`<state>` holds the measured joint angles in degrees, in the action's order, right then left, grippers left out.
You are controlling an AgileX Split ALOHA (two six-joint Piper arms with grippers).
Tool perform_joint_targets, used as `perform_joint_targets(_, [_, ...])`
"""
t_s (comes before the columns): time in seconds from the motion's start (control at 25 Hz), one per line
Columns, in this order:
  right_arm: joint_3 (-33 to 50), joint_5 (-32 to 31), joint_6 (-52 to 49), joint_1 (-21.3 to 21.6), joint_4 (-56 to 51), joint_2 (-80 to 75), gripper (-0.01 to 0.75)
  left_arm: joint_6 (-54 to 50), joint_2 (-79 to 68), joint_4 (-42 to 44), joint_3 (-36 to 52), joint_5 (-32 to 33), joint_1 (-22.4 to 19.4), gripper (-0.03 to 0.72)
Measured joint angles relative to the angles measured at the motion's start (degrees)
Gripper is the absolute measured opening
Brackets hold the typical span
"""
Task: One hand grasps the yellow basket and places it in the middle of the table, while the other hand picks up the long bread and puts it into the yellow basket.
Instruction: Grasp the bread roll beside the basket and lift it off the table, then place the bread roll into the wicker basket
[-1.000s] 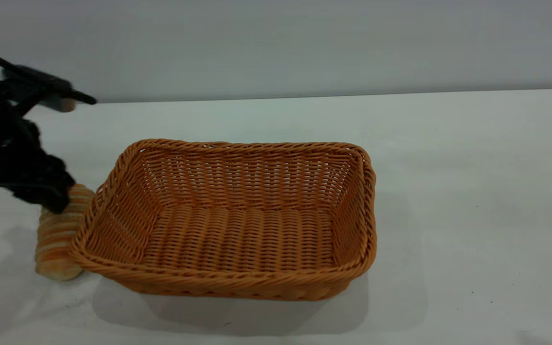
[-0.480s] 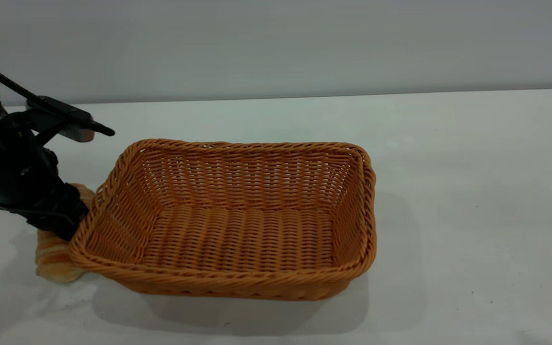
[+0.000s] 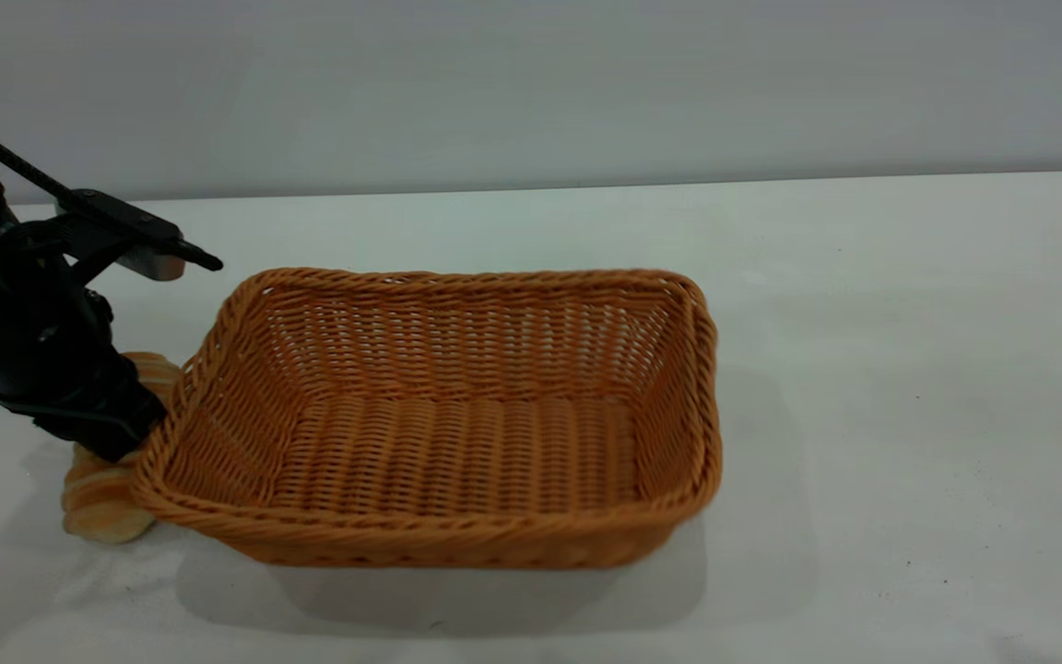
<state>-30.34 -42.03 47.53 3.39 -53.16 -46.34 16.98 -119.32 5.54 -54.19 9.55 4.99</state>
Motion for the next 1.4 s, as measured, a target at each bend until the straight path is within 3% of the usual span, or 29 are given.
perform_joint_targets(0.12, [0.0, 0.0, 0.0, 0.0, 0.0, 0.0, 0.374, 0.0, 0.0, 0.5, 0.0, 0.4, 0.0, 0.014])
perform_joint_targets(0.2, [0.0, 0.0, 0.0, 0.0, 0.0, 0.0, 0.374, 0.0, 0.0, 0.6, 0.0, 0.5, 0.0, 0.0])
perform_joint_targets(0.76, [0.0, -0.2, 0.4, 0.0, 0.0, 0.0, 0.343, -1.5, 5.7, 3.0, 0.1, 5.2, -0.1, -0.002])
perform_joint_targets(1.16, [0.0, -0.5, 1.0, 0.0, -0.7, 0.0, 0.335, -3.0, 20.4, 2.6, -0.9, 12.1, -0.8, -0.002])
perform_joint_targets(1.4, [0.0, -1.1, 1.4, 0.0, -1.3, 0.0, 0.335, -0.1, 24.0, -2.5, -8.5, 18.7, 5.3, -0.002])
